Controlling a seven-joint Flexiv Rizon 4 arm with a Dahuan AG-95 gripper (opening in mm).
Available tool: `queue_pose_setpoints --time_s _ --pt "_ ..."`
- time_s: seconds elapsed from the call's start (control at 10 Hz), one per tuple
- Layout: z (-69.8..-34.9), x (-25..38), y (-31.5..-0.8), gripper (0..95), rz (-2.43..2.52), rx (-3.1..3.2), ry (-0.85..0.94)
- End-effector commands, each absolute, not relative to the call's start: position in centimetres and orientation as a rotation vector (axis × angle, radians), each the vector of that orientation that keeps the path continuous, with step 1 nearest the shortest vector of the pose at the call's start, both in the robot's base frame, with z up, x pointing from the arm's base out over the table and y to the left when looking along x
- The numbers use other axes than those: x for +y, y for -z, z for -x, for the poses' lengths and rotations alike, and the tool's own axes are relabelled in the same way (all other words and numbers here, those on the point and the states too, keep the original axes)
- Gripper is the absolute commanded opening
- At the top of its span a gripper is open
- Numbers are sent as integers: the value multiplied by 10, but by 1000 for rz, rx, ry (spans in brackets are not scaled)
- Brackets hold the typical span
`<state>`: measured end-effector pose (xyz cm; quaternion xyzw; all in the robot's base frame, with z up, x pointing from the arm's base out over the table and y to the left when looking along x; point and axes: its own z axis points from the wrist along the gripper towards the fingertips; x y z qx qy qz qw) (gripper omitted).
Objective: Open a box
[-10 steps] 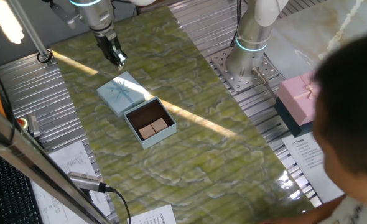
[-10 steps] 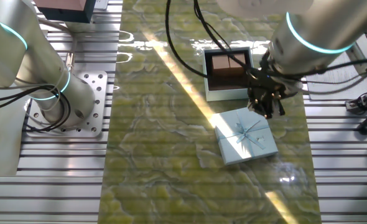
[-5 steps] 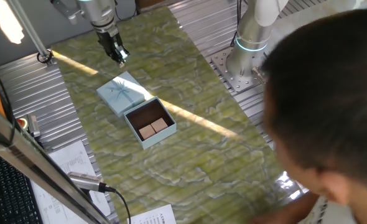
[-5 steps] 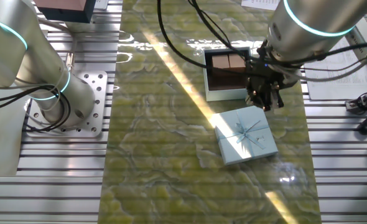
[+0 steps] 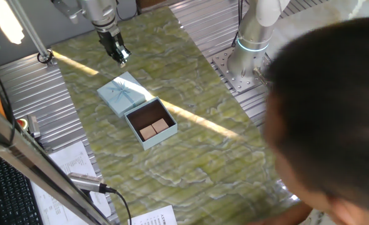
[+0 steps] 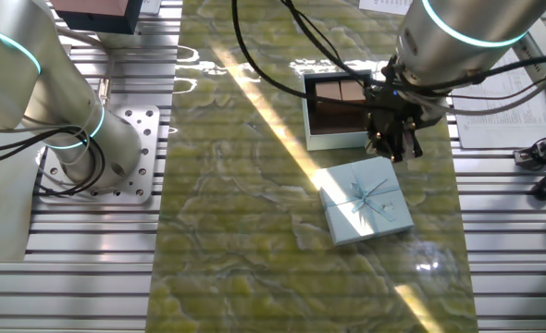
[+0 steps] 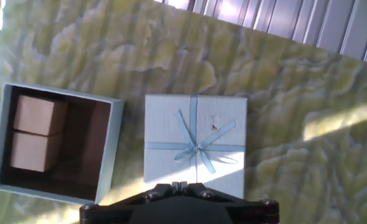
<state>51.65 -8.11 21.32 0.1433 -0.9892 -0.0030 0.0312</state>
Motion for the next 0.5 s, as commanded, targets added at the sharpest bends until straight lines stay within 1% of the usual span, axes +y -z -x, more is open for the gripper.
queue_pose_setpoints --time_s 0.1,0.5 --pt "-516 -80 -214 0 -390 -3060 6" --pt "-511 -74 -217 0 -367 -3056 4"
